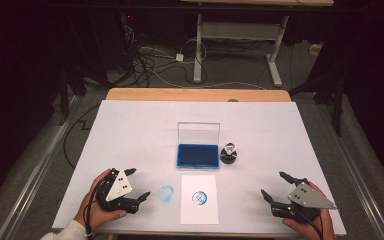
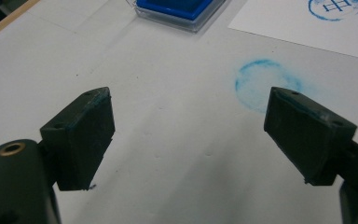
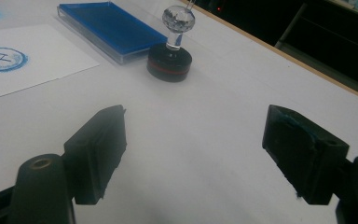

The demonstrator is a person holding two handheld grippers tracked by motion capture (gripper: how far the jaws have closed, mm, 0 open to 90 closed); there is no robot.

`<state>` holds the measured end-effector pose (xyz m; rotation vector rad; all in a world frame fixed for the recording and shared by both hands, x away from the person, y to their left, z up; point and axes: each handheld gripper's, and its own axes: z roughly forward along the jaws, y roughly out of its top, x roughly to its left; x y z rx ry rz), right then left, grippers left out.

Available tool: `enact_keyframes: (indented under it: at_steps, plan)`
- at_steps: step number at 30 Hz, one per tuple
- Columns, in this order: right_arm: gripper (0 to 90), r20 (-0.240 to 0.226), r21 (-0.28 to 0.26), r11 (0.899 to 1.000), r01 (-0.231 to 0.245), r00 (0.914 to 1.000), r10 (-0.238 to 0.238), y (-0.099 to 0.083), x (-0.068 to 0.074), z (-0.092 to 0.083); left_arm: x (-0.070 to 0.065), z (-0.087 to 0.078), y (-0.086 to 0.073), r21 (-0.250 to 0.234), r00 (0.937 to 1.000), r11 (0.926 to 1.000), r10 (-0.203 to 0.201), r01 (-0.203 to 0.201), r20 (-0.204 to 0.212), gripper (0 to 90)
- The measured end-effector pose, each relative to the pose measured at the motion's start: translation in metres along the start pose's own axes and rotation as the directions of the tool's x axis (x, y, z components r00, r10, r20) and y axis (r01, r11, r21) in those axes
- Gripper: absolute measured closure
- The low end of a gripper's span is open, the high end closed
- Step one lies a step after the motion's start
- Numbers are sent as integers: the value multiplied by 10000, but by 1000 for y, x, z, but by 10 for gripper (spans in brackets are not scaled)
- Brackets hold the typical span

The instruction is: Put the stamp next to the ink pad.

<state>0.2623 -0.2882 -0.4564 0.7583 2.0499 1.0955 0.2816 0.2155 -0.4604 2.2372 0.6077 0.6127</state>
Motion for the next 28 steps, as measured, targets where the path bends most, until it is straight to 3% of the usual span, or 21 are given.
enact_keyframes:
  at_steps: [28]
  plan:
    - [218, -179, -85, 10000, -51, 9998, 50, 2, 0, 4, 1, 1, -1, 108, 9999, 9998, -154, 154, -2, 157]
